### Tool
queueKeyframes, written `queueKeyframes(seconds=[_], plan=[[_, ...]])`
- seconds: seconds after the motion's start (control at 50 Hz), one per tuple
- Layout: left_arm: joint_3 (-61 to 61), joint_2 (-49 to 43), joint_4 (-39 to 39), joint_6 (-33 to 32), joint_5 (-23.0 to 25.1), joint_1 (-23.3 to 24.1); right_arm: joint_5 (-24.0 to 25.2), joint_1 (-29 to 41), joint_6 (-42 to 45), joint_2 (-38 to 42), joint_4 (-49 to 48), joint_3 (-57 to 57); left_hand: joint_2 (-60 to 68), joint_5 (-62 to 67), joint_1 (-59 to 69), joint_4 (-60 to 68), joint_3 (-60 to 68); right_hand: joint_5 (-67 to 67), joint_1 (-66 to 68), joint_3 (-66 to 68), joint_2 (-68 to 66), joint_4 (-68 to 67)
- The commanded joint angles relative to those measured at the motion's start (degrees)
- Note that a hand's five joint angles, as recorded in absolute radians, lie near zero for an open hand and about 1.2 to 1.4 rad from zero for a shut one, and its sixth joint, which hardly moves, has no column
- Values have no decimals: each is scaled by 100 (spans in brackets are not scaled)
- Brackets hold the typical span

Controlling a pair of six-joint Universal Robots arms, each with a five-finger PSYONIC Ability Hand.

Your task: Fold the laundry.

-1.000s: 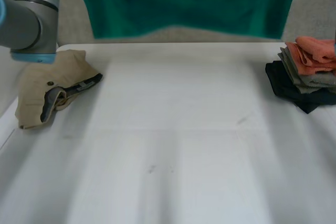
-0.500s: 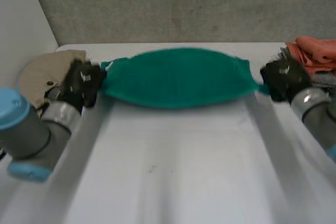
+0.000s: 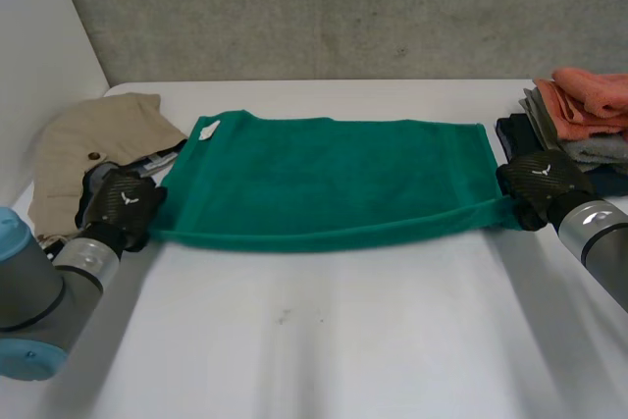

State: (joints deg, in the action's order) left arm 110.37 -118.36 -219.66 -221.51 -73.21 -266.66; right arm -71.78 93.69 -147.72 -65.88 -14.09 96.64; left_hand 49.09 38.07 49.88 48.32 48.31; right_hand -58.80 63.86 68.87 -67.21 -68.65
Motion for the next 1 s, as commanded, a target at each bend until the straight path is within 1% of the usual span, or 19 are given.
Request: queueKeyframes(seconds=[0.02, 0.14, 0.2, 0.28, 0.3, 0.34, 0.42, 0.48, 0.52, 0.56, 0.6, 0.62, 0.7, 0.72, 0.74, 0.76, 0.78, 0.86, 1.0], plan=[[55, 76, 81, 55, 140, -185, -20, 9, 6, -4, 11, 31, 3091, 3193, 3012, 3168, 3169, -1120, 1614, 1113, -1279, -1135], [344, 803, 554, 108, 184, -97, 15, 36, 85, -74, 169, 75, 3091, 3193, 3012, 3168, 3169, -1120, 1614, 1113, -1279, -1135], [441, 1209, 897, 152, 184, -106, 15, 10, 400, -336, 685, 22, 3091, 3193, 3012, 3168, 3169, -1120, 1614, 1113, -1279, -1135], [564, 1903, 1942, 108, 184, -97, 6, -52, 1015, -688, 1695, -22, 3091, 3193, 3012, 3168, 3169, -1120, 1614, 1113, -1279, -1135], [608, 2226, 2528, 73, 193, -114, -11, -87, 1148, -742, 1917, -31, 3091, 3193, 3012, 3168, 3169, -1120, 1614, 1113, -1279, -1135], [661, 2545, 3172, 64, 202, -132, -46, -175, 1420, -865, 2400, -31, 3091, 3193, 3012, 3168, 3169, -1120, 1614, 1113, -1279, -1135], [740, 3213, 4772, -76, 202, -150, -81, -490, 2428, -1408, 4057, 144, 3091, 3193, 3012, 3168, 3169, -1120, 1614, 1113, -1279, -1135], [967, 3757, 6088, -750, 219, -263, -64, -990, 3298, -1760, 4991, 451, 3091, 3193, 3012, 3168, 3169, -1120, 1614, 1113, -1279, -1135], [1082, 3890, 6294, -1068, 193, -325, -38, -1299, 3723, -1885, 5249, 558, 3091, 3193, 3012, 3168, 3169, -1120, 1614, 1113, -1279, -1135], [1205, 3961, 6296, -1445, 210, -395, 32, -1607, 4075, -1964, 5268, 602, 3091, 3193, 3012, 3168, 3169, -1120, 1614, 1113, -1279, -1135], [1206, 3952, 6190, -1596, 219, -448, 111, -1739, 4050, -1955, 5136, 593, 3091, 3193, 3012, 3168, 3169, -1120, 1614, 1113, -1279, -1135], [1145, 3865, 5859, -1667, 228, -475, 216, -1801, 3875, -1955, 4962, 576, 3091, 3193, 3012, 3168, 3169, -1120, 1614, 1113, -1279, -1135], [820, 3286, 4962, -1440, 211, -370, 437, -1626, 3146, -1859, 4337, 514, 3091, 3193, 3012, 3168, 3169, -1120, 1614, 1113, -1279, -1135], [723, 3162, 4768, -1360, 193, -326, 472, -1504, 2805, -1641, 3918, 418, 3091, 3193, 3012, 3168, 3169, -1120, 1614, 1113, -1279, -1135], [340, 2726, 4244, -1064, 158, -99, 472, -1441, 2662, -1508, 3723, 374, 3091, 3193, 3012, 3168, 3169, -1120, 1614, 1113, -1279, -1135], [223, 2609, 4108, -982, 140, -27, 455, -1371, 2504, -1368, 3503, 304, 3091, 3193, 3012, 3168, 3169, -1120, 1614, 1113, -1279, -1135], [-57, 2320, 3846, -790, 105, 69, 402, -1188, 2189, -1071, 3040, 120, 3091, 3193, 3012, 3168, 3169, -1120, 1614, 1113, -1279, -1135], [-961, 1346, 3291, -438, -236, 359, 61, -766, 1643, -533, 2308, -363, 3091, 3193, 3012, 3168, 3169, -1120, 1614, 1113, -1279, -1135], [-2343, 166, 3070, -358, -598, 852, -783, -159, 1439, 469, 1560, -1286, 3091, 3193, 3012, 3168, 3169, -1120, 1614, 1113, -1279, -1135]])
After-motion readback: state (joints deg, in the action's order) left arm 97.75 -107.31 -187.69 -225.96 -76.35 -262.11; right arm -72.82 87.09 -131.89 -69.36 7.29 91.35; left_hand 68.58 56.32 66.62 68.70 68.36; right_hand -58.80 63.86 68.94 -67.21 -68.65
